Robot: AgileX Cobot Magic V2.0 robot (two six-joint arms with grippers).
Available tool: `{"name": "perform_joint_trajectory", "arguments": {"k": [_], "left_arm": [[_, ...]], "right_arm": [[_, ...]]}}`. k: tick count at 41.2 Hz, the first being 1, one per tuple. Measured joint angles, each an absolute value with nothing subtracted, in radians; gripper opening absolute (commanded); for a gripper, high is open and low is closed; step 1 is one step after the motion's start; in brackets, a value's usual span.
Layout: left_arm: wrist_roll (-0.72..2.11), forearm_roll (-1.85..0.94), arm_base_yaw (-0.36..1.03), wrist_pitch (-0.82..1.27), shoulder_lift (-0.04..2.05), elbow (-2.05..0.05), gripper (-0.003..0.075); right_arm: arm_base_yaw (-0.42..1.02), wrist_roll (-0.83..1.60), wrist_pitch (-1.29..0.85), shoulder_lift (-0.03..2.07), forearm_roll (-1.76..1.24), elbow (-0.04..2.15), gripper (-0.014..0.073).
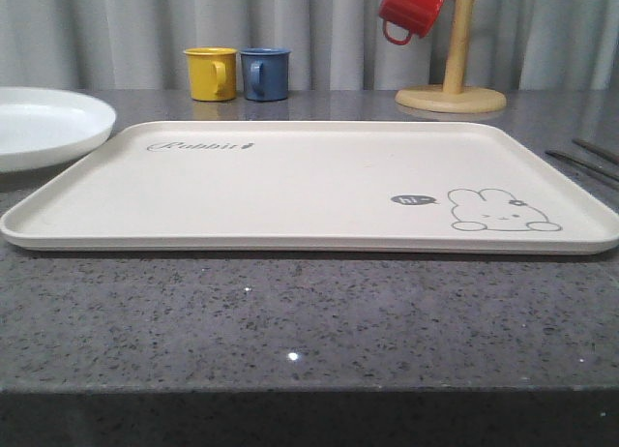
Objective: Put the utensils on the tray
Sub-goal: 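Grasp the rim of the white plate with the left gripper and lift, then lower the white plate onto the tray and open the left gripper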
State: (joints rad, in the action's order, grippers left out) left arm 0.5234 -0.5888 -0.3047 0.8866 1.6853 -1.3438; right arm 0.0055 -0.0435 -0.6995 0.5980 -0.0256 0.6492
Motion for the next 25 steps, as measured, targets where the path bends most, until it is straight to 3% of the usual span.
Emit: {"name": "perform_joint_trajectory", "arguments": {"k": [10, 25], "left_arm": [[0.535, -0.614, -0.166, 1.028, 1.642, -1.471, -0.0018], [0.537, -0.59, 0.121, 1.074, 1.705, -1.477, -0.0018]], "right_arm": [[0.005, -0.043, -0.7, 0.598, -0.026, 0.649, 0.0383], [0.005, -0.043, -0.7, 0.598, -0.026, 0.649, 0.0383]]}}
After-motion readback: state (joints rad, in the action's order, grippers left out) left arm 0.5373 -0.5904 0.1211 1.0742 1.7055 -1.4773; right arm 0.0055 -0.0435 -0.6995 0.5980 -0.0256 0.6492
